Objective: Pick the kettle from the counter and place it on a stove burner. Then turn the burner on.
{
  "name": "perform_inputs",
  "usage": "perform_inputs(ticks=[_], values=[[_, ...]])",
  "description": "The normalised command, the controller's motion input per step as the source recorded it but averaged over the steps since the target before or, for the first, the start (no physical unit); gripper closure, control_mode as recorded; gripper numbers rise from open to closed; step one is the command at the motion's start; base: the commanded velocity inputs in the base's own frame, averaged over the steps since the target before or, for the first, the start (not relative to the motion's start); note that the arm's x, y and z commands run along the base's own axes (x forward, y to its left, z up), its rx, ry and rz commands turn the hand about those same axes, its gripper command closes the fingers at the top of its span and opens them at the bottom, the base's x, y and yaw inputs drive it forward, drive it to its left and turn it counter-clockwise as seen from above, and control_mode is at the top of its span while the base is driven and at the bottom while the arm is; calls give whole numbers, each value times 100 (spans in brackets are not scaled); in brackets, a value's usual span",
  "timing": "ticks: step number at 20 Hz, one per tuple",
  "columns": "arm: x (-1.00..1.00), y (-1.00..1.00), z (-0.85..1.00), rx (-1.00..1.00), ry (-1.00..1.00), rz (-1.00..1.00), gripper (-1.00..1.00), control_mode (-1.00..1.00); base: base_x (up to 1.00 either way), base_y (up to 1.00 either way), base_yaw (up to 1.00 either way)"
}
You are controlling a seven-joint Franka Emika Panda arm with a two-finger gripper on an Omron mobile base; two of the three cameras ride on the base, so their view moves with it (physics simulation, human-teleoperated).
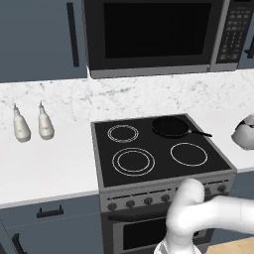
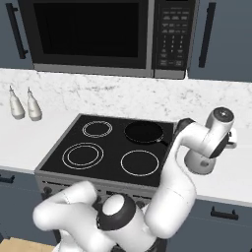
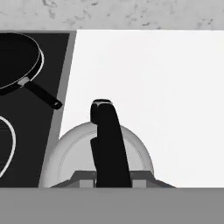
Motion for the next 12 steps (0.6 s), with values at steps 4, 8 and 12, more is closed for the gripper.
perform_inputs(ticks=[4,8,12], values=[[-12,100,28,0,-19,0,100,-100,0,0,0],[-17,100,53,0,-18,0,100,-100,0,0,0],[-19,100,76,0,-10,0,100,-100,0,0,0]])
